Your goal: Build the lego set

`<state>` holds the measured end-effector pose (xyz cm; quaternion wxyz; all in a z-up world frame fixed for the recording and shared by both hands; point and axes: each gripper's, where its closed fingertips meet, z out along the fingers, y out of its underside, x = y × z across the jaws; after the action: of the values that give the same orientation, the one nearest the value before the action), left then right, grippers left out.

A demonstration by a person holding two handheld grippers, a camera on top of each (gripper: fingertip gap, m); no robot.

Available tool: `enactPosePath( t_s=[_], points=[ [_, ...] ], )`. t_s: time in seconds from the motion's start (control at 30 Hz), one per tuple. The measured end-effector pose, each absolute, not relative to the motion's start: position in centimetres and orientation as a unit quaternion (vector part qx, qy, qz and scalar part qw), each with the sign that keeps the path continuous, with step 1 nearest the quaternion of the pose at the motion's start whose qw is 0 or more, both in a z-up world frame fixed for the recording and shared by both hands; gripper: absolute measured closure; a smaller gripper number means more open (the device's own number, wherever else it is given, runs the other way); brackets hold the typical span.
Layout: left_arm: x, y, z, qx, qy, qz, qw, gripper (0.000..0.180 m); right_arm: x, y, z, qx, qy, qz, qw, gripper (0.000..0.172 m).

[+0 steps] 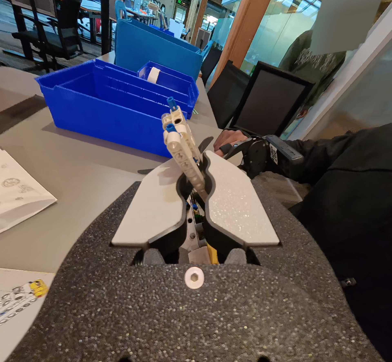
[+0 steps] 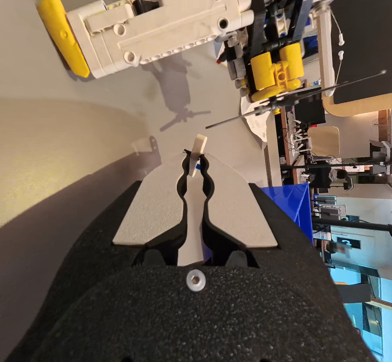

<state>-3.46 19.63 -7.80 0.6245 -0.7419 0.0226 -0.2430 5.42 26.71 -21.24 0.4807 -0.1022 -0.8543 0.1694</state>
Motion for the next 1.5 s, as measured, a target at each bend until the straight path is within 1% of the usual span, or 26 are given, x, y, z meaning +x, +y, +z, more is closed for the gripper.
enactPosePath(
  t_s=[0.17, 0.33, 0.63, 0.8, 1.0, 1.17, 1.5],
  points=[
    [-4.9, 19.8, -10.1, -0.714, -0.009, -0.321, 0.622, 0.169, 5.7, 26.9, -21.4, -0.107, -0.853, 0.177, 0.479, 0.162],
    [-6.2, 20.0, -12.1, -0.699, -0.039, -0.359, 0.617, 0.169, 5.9, 26.8, -21.5, -0.104, -0.853, 0.179, 0.48, 0.163],
    [-6.5, 20.6, -14.9, -0.717, -0.062, -0.37, 0.588, 0.166, 5.7, 26.6, -21.5, -0.102, -0.853, 0.183, 0.478, 0.163],
    [-6.9, 20.7, -15.4, -0.713, -0.072, -0.379, 0.586, 0.166, 5.6, 26.5, -21.5, -0.099, -0.853, 0.182, 0.479, 0.163],
    [-7.1, 20.7, -15.3, -0.716, -0.075, -0.371, 0.587, 0.16, 5.6, 26.5, -21.3, -0.099, -0.851, 0.183, 0.482, 0.163],
    [-7.2, 20.8, -15.2, -0.716, -0.079, -0.367, 0.589, 0.144, 5.7, 26.4, -21.2, -0.098, -0.851, 0.182, 0.483, 0.163],
    [-8.2, 20.2, -15.9, -0.723, -0.082, -0.362, 0.583, 0.135, 5.8, 26.4, -20.8, -0.094, -0.848, 0.183, 0.488, 0.163]
  ],
)
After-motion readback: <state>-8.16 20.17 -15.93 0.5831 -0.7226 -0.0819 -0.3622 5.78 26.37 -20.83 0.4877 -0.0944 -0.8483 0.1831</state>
